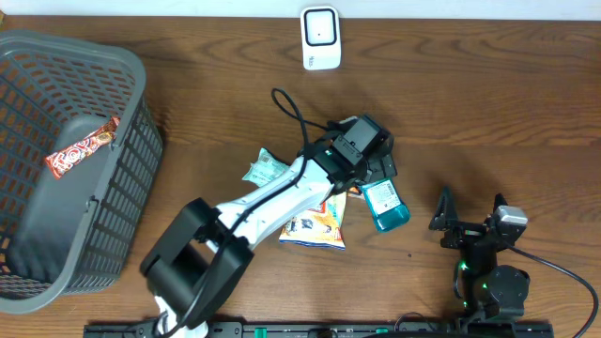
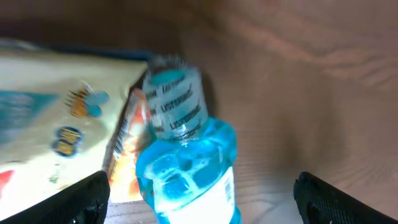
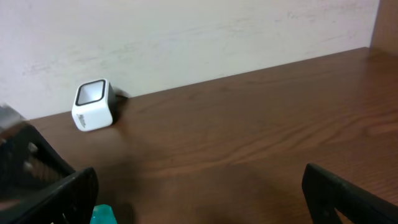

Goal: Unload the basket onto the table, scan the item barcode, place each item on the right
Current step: 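Lift the mouthwash bottle out and place it right of the snack bag, then return the left gripper into the basket toward the red Top bar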

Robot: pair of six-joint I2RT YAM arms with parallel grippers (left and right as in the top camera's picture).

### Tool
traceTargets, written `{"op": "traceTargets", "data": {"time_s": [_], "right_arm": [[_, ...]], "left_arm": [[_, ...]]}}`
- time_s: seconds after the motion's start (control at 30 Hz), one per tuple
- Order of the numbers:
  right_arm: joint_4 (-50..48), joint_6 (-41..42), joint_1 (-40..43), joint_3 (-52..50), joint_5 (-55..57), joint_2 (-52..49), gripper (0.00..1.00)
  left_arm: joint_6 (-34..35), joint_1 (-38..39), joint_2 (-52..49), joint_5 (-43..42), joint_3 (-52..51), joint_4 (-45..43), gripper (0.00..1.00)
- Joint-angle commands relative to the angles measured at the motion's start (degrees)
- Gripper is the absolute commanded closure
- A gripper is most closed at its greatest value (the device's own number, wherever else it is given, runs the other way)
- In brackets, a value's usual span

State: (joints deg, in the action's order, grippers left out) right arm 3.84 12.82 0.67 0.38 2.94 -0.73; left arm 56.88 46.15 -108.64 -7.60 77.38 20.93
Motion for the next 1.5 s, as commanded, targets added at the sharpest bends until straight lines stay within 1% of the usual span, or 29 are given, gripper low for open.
{"op": "traceTargets", "data": {"time_s": [0.0,0.07,0.2,0.27,0.47,0.6,0.77,0.87,0.9,0.93,1.0,1.03,1.1,1.23,1.27,1.37,1.47], "right_arm": [[0.20,0.42,-0.33,-0.07,-0.07,-0.04,0.01],[0.22,0.42,-0.33,-0.07,-0.07,-0.02,0.01],[0.22,0.42,-0.33,-0.07,-0.07,-0.02,0.01],[0.20,0.42,-0.33,-0.07,-0.07,-0.02,0.01],[0.22,0.42,-0.33,-0.07,-0.07,-0.02,0.01],[0.20,0.42,-0.33,-0.07,-0.07,-0.02,0.01],[0.22,0.42,-0.33,-0.07,-0.07,-0.02,0.01],[0.22,0.42,-0.33,-0.07,-0.07,-0.02,0.01],[0.22,0.42,-0.33,-0.07,-0.07,-0.02,0.01],[0.22,0.42,-0.33,-0.07,-0.07,-0.04,0.01],[0.22,0.42,-0.33,-0.07,-0.07,-0.04,0.01],[0.22,0.42,-0.33,-0.07,-0.07,-0.02,0.01],[0.22,0.42,-0.33,-0.07,-0.07,-0.02,0.01],[0.22,0.42,-0.33,-0.07,-0.07,-0.04,0.01],[0.20,0.42,-0.33,-0.07,-0.07,-0.02,0.01],[0.20,0.42,-0.33,-0.07,-0.07,-0.04,0.01],[0.20,0.42,-0.33,-0.07,-0.07,-0.02,0.01]], "left_arm": [[-0.94,-0.09,5.60,8.39,0.63,1.33,0.07],[-1.77,-0.09,7.37,10.69,0.63,2.32,0.06],[-8.63,-0.09,11.82,13.51,0.63,4.15,0.06],[-11.54,-0.09,16.24,16.50,0.63,7.39,0.06],[-14.29,-0.11,26.97,25.97,0.63,16.90,0.06],[-16.00,-0.11,34.36,29.55,0.63,24.28,0.06],[-16.22,-0.11,43.71,32.65,0.63,33.03,0.06],[-16.20,-0.17,49.11,37.22,0.63,37.13,0.05],[-16.15,-0.22,51.10,39.26,0.63,38.14,0.01],[-16.15,-0.22,52.89,41.55,0.63,38.42,0.02],[-16.15,-0.22,56.30,47.17,0.63,37.68,0.02],[-16.15,-0.22,59.25,53.11,0.63,36.20,0.02],[-16.13,-0.22,62.42,59.82,0.63,34.62,0.02],[-16.02,-0.22,66.73,72.17,0.63,34.29,0.02],[-15.63,-0.22,67.78,77.20,0.63,34.25,0.02],[-12.35,-0.22,68.76,87.84,0.63,34.27,0.02],[-8.50,-0.22,68.78,93.61,0.63,34.27,0.02]]}}
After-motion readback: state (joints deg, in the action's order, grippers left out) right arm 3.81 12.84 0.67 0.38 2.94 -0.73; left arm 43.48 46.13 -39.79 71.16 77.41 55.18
